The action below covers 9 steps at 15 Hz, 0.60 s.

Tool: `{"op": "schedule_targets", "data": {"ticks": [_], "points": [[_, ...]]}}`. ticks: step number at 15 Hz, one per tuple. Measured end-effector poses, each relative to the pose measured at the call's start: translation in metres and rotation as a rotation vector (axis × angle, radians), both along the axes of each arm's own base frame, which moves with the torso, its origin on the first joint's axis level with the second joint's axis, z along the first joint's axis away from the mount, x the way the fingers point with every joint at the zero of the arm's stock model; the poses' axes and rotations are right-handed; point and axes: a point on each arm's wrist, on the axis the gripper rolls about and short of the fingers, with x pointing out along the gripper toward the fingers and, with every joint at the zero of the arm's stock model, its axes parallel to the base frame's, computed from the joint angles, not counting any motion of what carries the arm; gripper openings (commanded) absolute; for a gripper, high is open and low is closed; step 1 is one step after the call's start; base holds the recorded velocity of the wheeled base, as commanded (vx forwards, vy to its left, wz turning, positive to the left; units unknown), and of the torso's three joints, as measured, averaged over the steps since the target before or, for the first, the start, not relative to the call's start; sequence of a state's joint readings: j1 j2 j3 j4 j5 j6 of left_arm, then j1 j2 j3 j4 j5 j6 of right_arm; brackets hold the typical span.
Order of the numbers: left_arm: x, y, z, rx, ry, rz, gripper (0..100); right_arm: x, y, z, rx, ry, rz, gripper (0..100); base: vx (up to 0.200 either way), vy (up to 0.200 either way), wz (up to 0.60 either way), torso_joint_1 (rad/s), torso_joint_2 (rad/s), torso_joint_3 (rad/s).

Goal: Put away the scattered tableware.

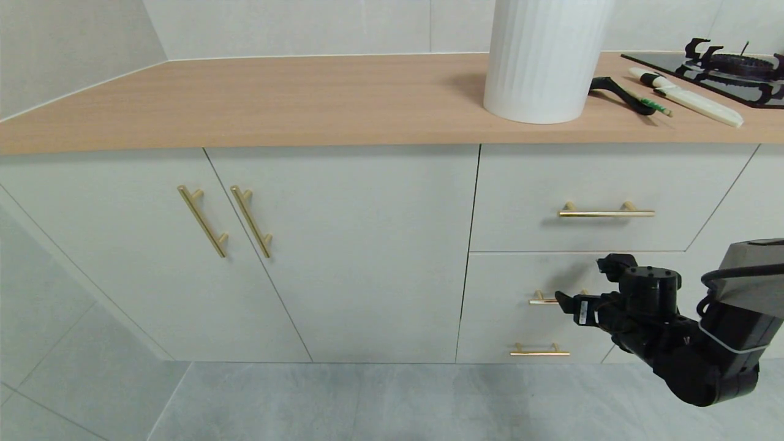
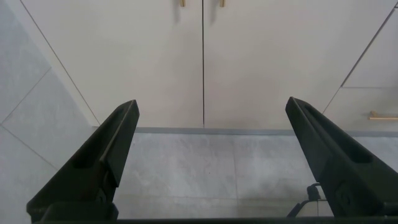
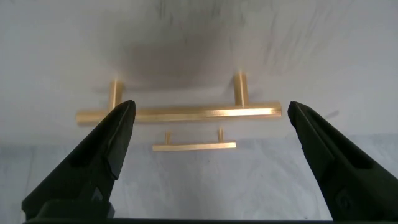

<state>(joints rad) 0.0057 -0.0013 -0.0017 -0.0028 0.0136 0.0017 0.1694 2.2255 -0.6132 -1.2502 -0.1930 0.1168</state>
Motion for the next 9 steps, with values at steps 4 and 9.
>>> {"op": "schedule_targets", "data": {"ticks": [4,9], "points": [[0.000,0.000,0.000,0.000,0.000,0.000,100,0.006,0.001,-0.013,-0.007,0.011,-0.012,100,0.000,0.000,0.00,0.000,0.00,0.000],[0.000,0.000,0.000,0.000,0.000,0.000,100,0.005,0.001,-0.021,-0.016,0.038,-0.012,100,0.000,0.000,0.00,0.000,0.00,0.000]]}}
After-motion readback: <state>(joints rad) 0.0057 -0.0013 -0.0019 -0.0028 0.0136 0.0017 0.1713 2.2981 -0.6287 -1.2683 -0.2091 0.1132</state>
